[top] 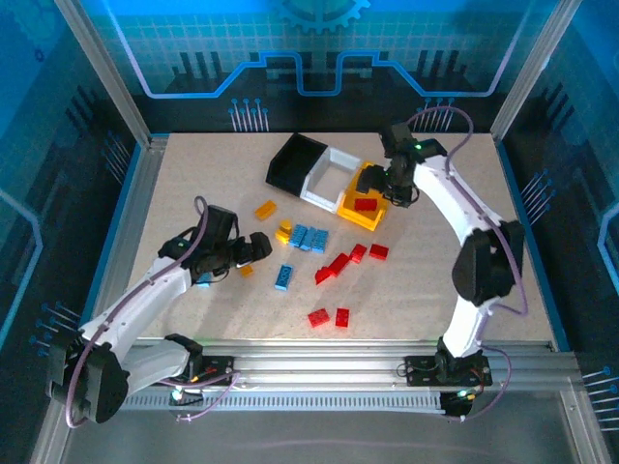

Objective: Sort the legos into containers by color

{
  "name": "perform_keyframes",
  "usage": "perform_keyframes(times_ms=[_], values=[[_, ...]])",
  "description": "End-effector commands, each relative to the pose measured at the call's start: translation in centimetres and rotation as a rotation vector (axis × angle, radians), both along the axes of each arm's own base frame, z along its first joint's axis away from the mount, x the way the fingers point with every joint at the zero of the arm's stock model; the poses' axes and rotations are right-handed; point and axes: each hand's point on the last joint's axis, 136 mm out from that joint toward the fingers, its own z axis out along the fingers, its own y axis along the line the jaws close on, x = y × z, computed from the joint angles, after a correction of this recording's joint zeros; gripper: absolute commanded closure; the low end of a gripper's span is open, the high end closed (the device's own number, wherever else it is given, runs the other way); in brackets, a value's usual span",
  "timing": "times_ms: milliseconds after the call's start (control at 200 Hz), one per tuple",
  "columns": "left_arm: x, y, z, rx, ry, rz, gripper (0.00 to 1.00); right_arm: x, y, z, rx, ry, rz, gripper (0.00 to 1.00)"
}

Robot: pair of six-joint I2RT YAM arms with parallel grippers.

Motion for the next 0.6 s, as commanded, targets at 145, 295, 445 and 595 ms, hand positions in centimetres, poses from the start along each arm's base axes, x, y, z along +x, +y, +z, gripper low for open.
perform_keyframes(times_ms=[145,295,445,595], values=[[2.1,-2.3,2.2,-0.056,-0.068,-0.094,0.01,-8.0,-1.3,-0.1,-0.034,0.082,0.096,0.16],[2.1,-2.7,2.3,-0.062,-0.062,-0.118,0.01,-11.4,-0.1,-1.8,-0.008,0.147,0.108,0.17],[1.4,-2.7,1.8,-0.061,-0.039,-0.131,0.01,-14.7,1.6,-5.3,-0.023,0.238,0.144,0.18],[0.1,-2.1,1.1,-0.051,-0.017,-0.133,0.01,-17.1,3.6,-7.9,-0.026,0.304,0.186,0.21]])
